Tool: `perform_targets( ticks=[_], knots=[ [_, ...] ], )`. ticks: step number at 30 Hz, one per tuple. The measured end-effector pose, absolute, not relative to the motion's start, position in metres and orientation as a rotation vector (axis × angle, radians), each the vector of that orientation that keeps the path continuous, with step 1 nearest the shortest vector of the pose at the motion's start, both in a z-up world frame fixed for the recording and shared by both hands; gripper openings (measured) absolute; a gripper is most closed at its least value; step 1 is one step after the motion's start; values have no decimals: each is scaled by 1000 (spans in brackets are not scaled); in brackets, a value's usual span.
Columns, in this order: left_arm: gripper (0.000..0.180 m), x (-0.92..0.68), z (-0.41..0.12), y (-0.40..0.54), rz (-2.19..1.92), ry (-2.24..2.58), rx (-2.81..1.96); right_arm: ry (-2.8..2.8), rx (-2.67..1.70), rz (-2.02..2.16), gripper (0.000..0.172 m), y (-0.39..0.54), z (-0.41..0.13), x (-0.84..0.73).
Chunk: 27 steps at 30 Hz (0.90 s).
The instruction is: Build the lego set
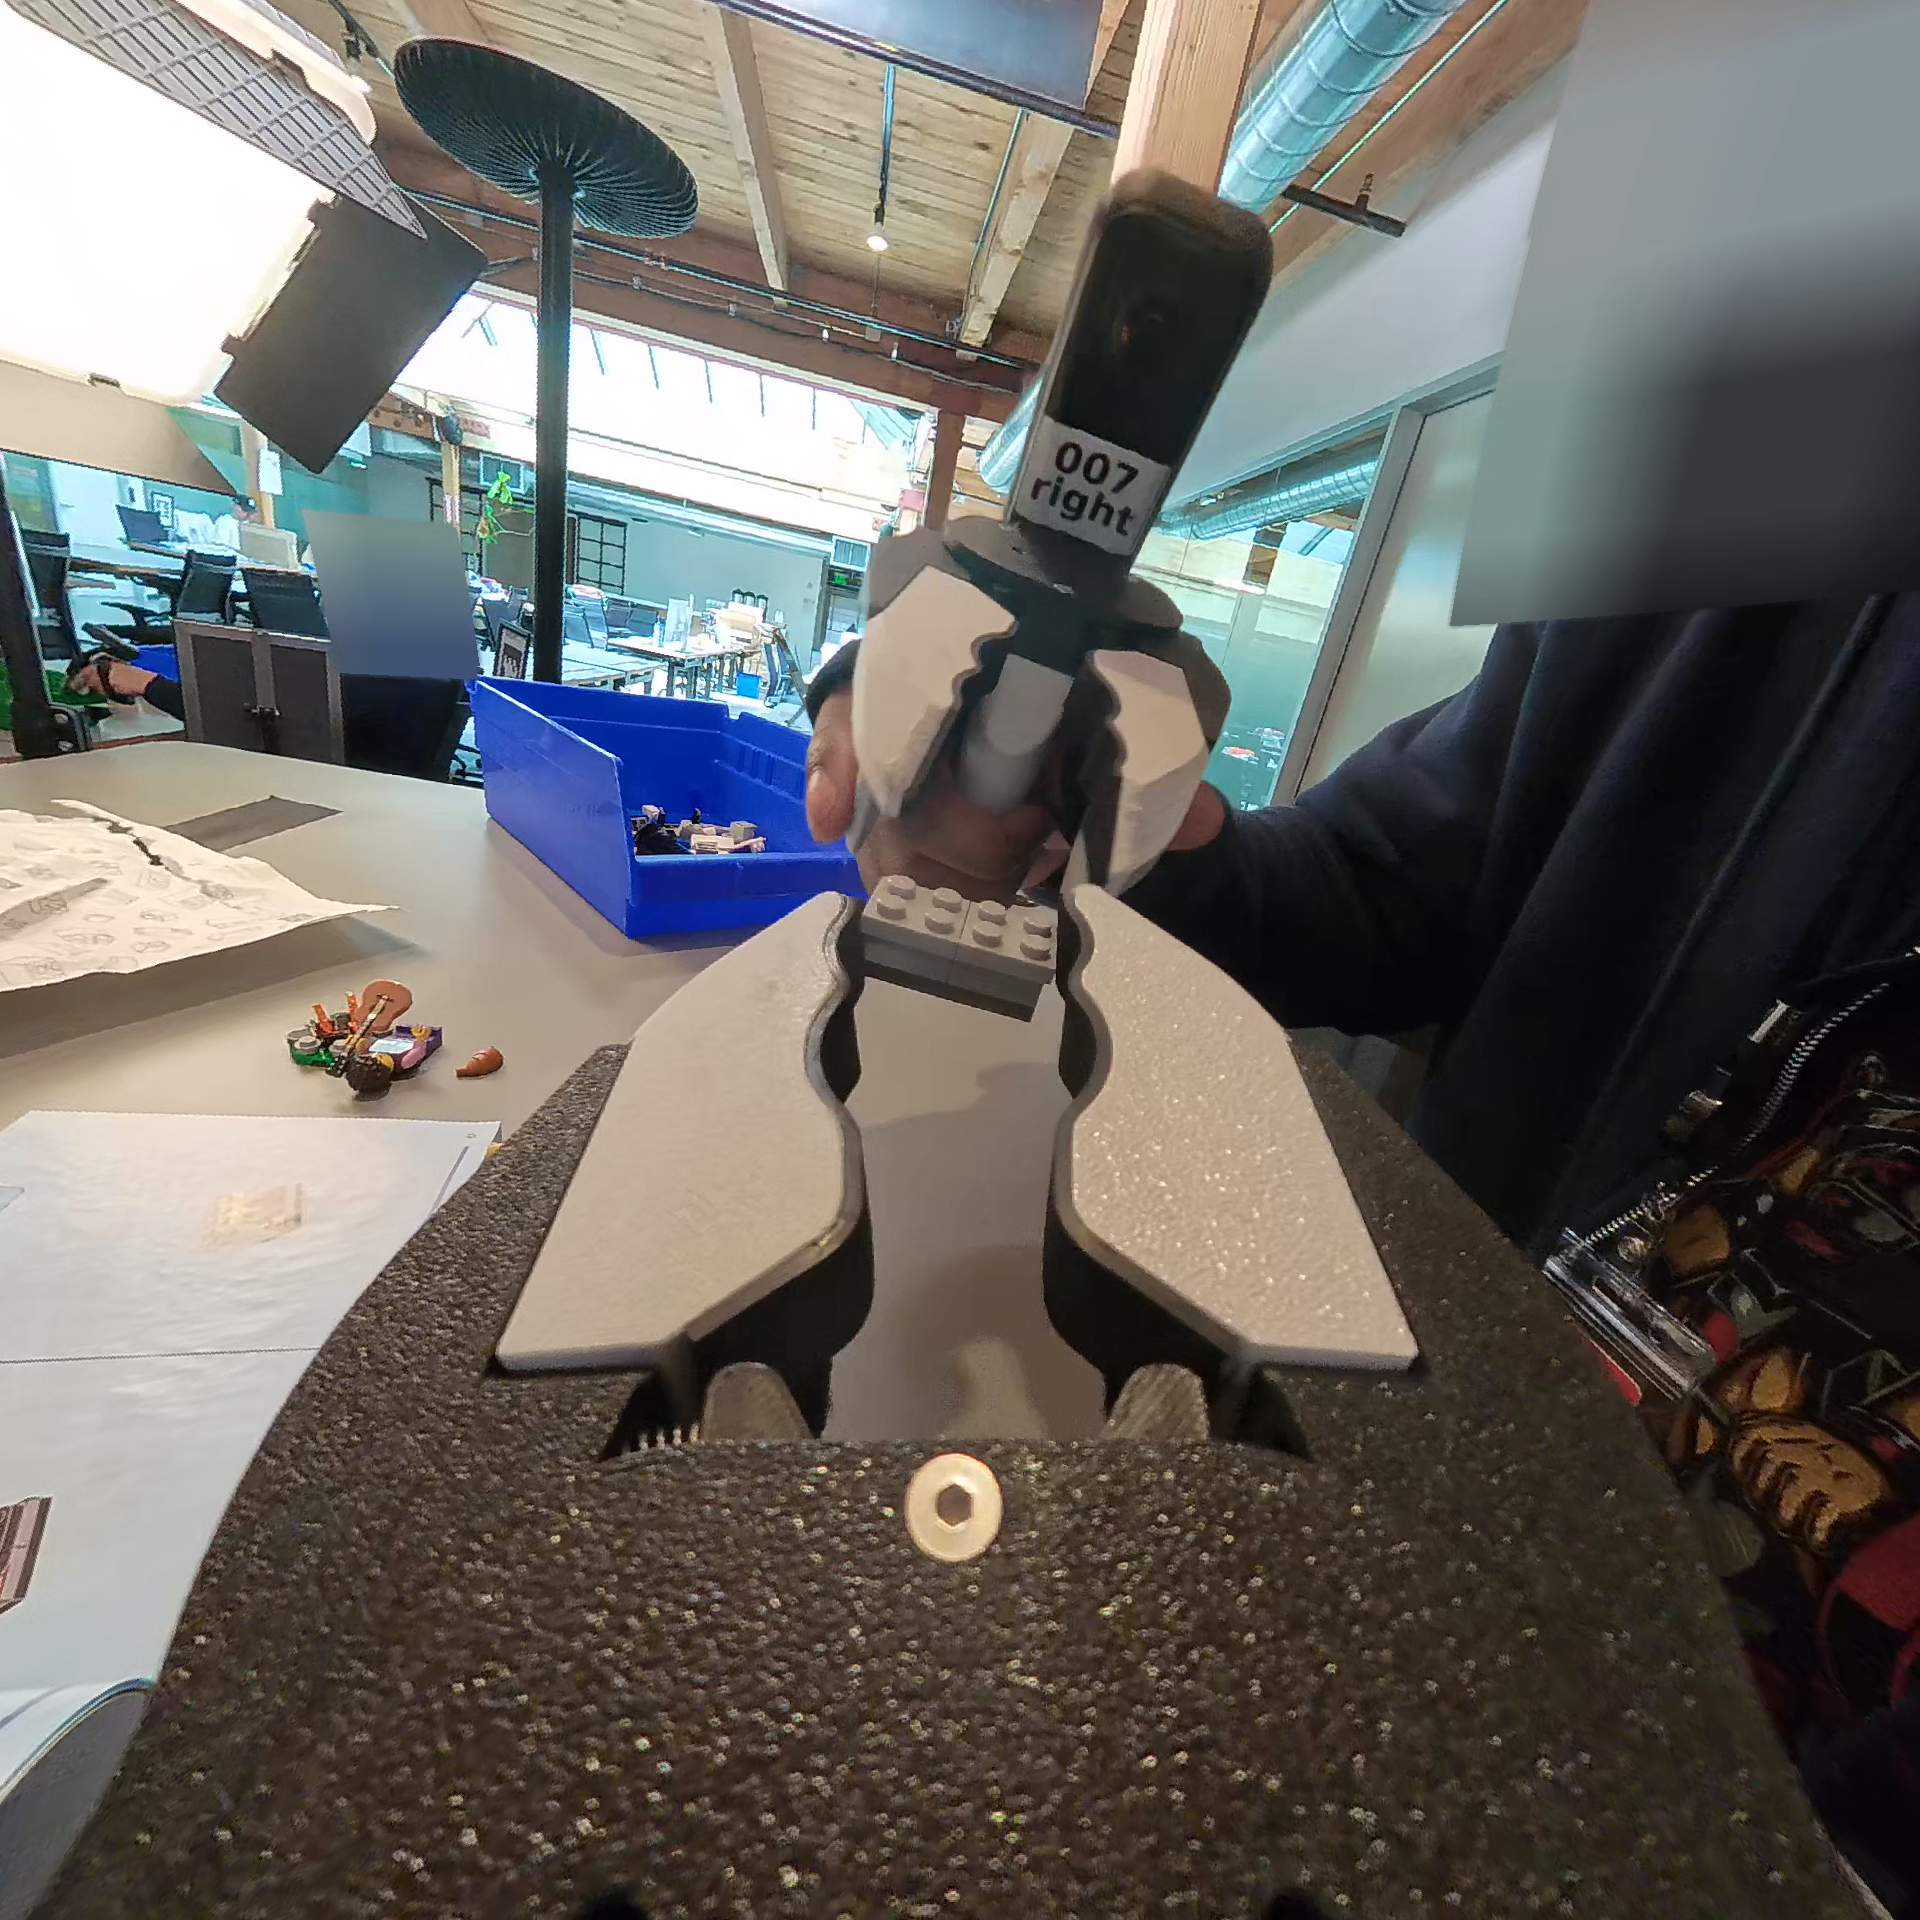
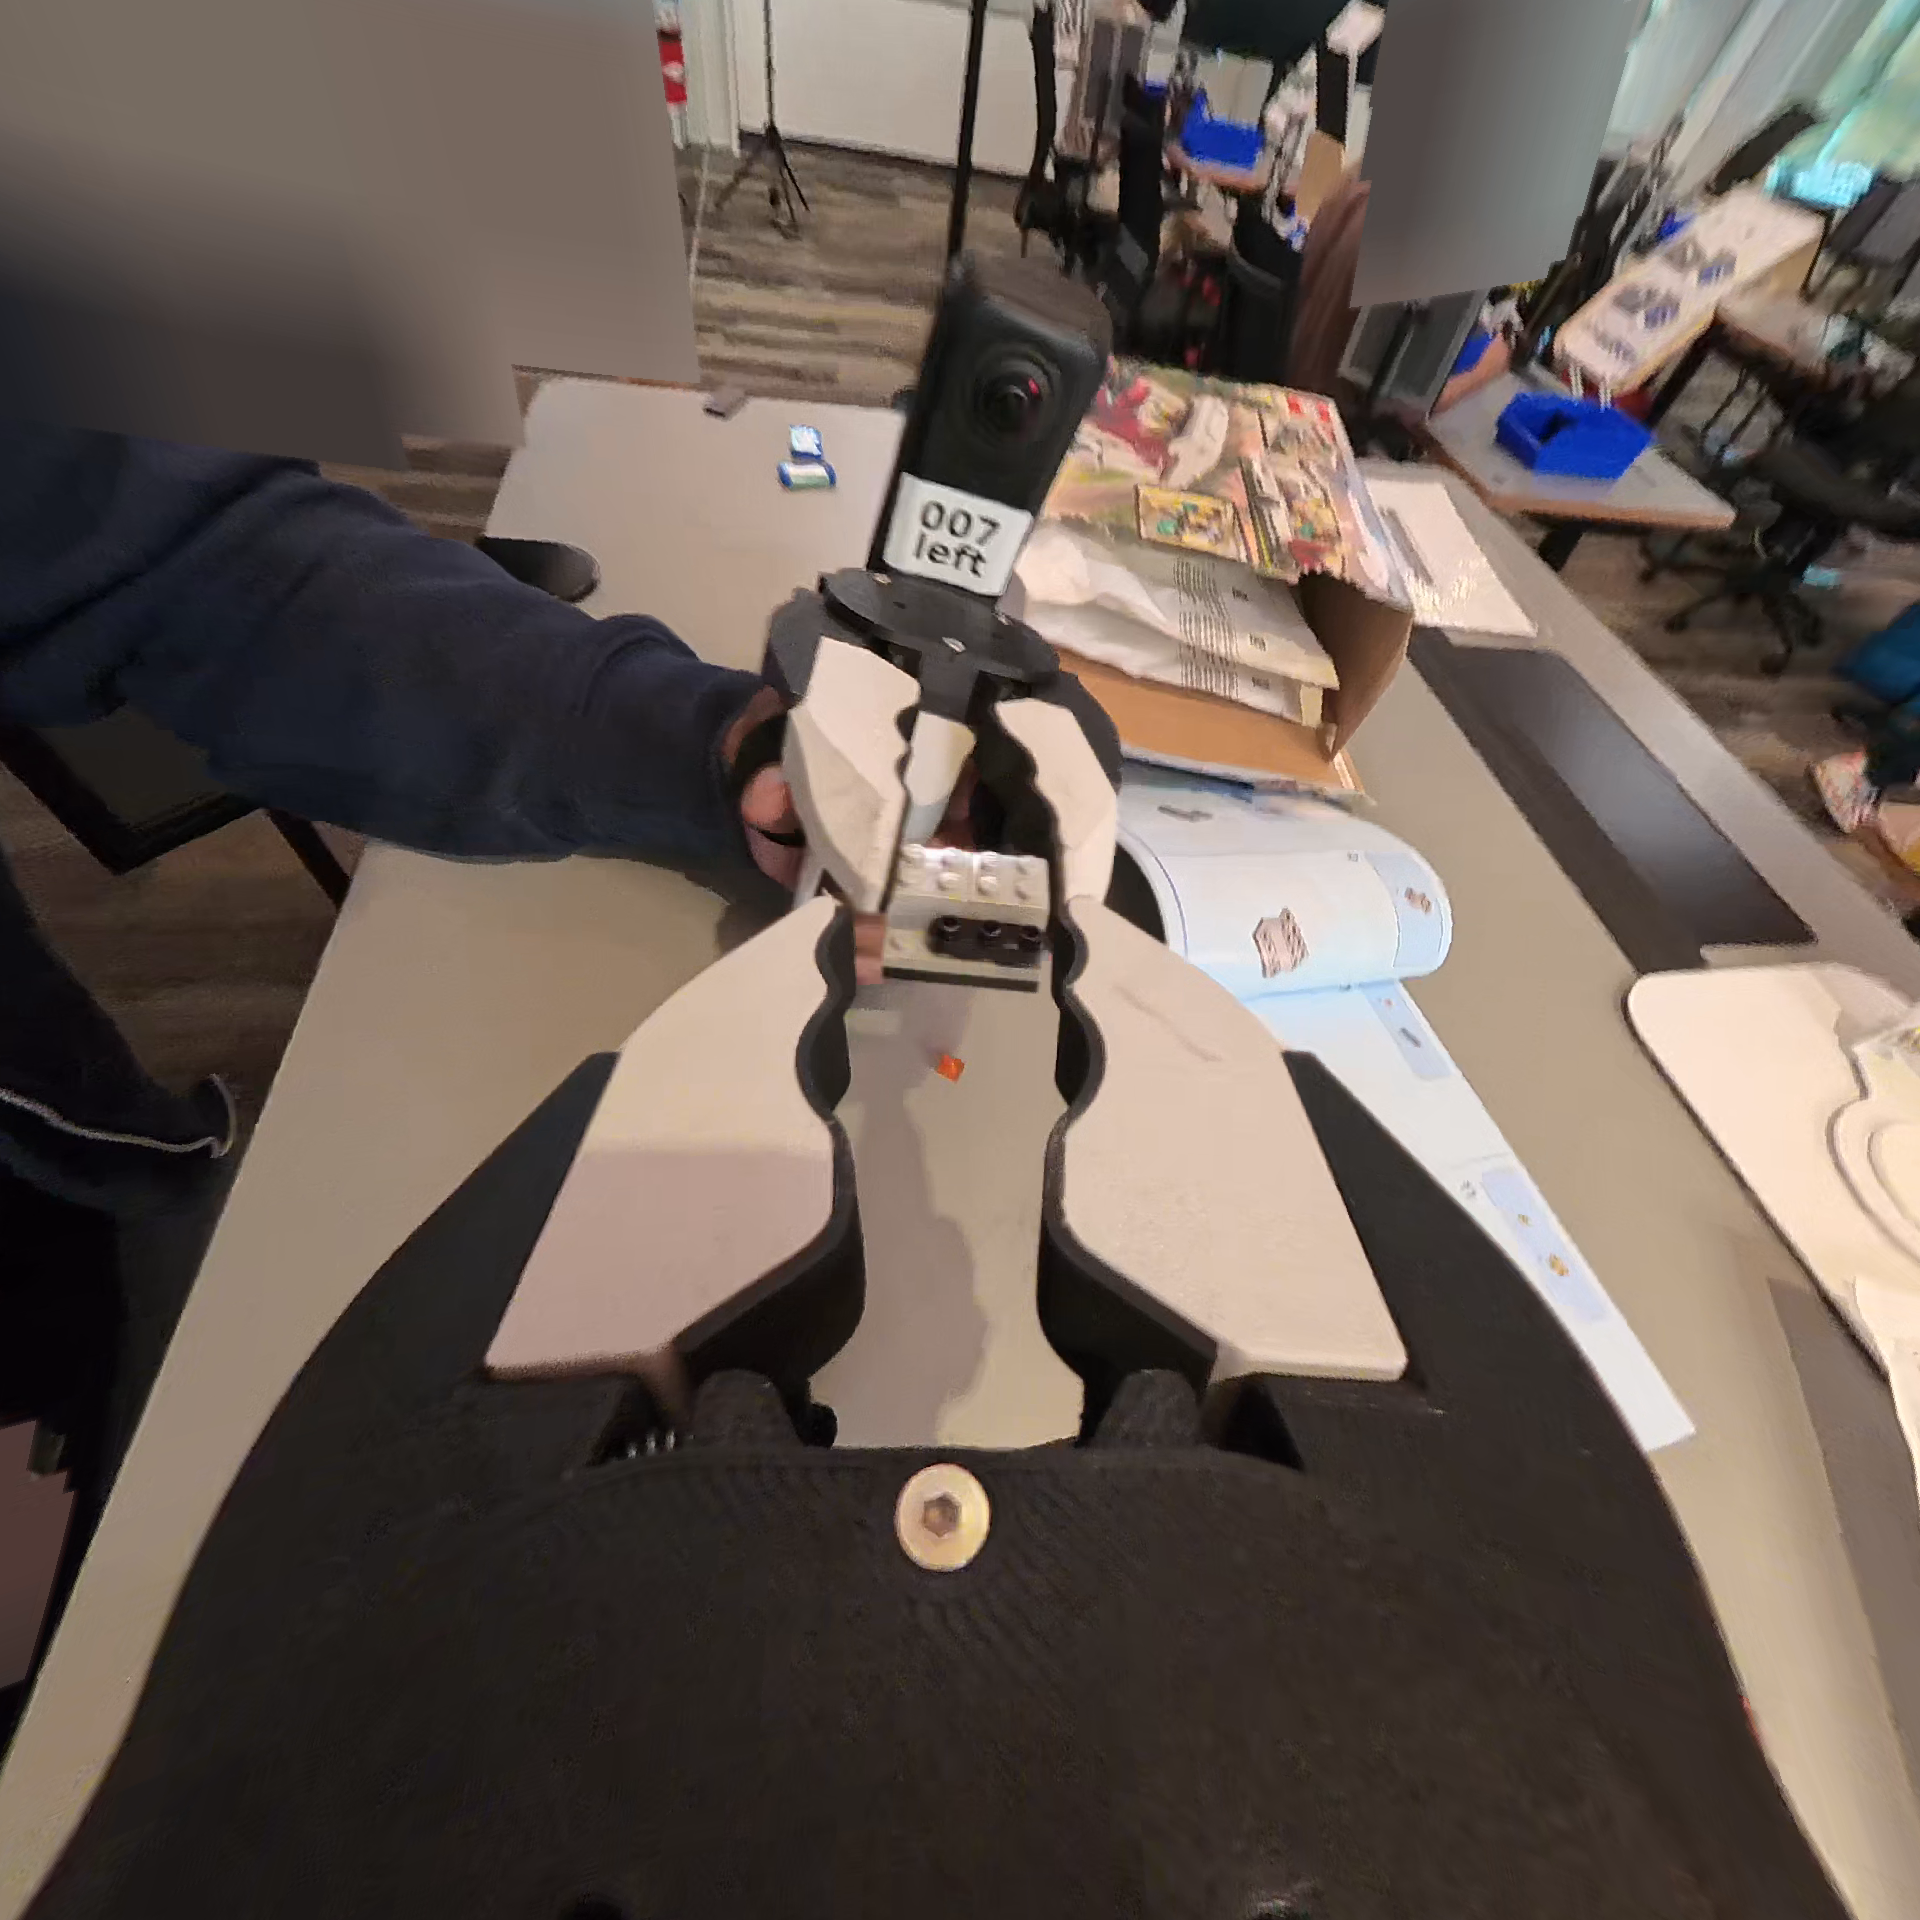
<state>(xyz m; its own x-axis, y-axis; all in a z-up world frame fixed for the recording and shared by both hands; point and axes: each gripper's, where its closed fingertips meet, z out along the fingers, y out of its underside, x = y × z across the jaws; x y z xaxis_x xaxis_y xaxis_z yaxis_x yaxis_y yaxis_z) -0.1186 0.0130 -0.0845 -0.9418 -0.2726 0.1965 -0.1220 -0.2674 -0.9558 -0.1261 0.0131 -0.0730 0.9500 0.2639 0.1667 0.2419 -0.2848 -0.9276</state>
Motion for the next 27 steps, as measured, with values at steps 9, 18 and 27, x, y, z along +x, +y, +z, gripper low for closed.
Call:
perform_targets(
  ticks=[9,18,27],
  knots=[
    [35,-119,-80,22,-2444,1816,-517,-753,-1644,-628,47,11,-93,-119],
    [35,-122,-86,14,-2456,1908,-514,-837,-1501,-834,47,19,-101,-123],
    [35,-124,-96,3,-2438,2000,-519,-857,-1450,-887,32,12,-99,-120]
  ],
)
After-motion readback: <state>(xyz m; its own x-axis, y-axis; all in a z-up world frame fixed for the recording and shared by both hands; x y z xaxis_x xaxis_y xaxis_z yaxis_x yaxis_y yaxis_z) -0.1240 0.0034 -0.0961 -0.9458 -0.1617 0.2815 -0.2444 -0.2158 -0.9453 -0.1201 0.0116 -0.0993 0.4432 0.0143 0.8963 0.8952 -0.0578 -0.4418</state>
